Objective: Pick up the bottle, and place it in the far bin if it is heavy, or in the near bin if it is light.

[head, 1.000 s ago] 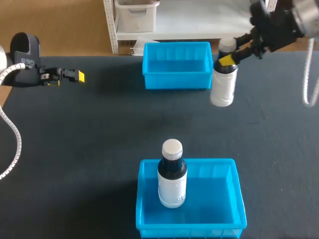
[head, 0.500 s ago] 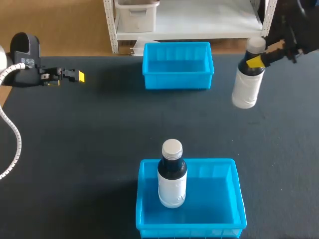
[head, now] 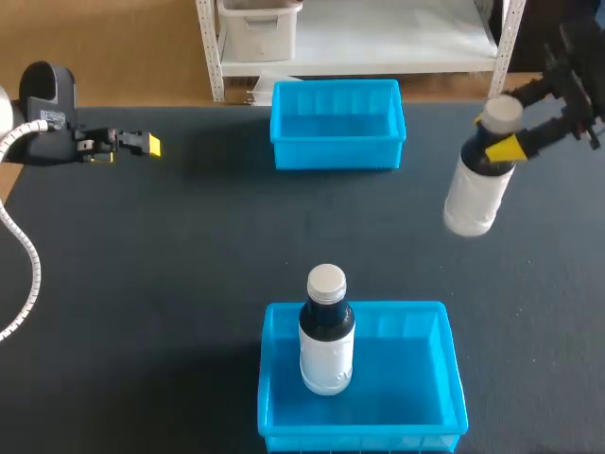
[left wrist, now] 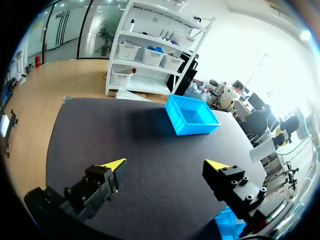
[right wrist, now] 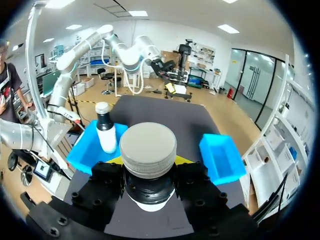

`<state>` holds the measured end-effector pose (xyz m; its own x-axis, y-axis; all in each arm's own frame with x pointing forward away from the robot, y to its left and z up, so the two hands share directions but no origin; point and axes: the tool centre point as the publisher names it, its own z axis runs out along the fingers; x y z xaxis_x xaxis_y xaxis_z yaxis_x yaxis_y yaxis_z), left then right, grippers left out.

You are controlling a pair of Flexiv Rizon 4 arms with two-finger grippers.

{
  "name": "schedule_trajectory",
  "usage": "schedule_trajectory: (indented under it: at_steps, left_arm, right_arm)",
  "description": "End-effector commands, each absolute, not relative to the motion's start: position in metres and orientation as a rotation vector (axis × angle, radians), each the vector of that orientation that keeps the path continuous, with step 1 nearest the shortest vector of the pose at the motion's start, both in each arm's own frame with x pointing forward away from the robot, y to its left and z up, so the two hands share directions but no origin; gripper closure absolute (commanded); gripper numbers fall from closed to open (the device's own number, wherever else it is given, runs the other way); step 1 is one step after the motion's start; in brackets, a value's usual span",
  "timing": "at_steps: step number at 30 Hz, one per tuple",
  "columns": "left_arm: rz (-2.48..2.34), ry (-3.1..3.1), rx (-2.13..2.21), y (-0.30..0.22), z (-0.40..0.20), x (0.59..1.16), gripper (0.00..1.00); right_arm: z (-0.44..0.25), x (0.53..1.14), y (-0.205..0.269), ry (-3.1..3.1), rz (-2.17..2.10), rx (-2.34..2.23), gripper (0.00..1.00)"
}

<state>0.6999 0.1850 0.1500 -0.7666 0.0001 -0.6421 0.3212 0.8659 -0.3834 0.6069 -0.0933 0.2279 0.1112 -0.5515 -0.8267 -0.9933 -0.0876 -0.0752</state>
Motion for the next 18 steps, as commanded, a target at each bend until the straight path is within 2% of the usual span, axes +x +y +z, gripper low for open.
schedule_trajectory:
  at_steps: [1, 18]
  left_arm:
    - [-0.636, 2.374, 0.231, 0.185, 0.150, 0.700, 0.00]
    - [-0.636, 2.374, 0.231, 0.185, 0.150, 0.700, 0.00]
  right_arm:
    - [0.226, 0.595, -0.089, 1.475, 0.885, -1.737, 1.00]
    - [0.236, 0.515, -0.050, 1.262, 1.140, -1.927, 1.00]
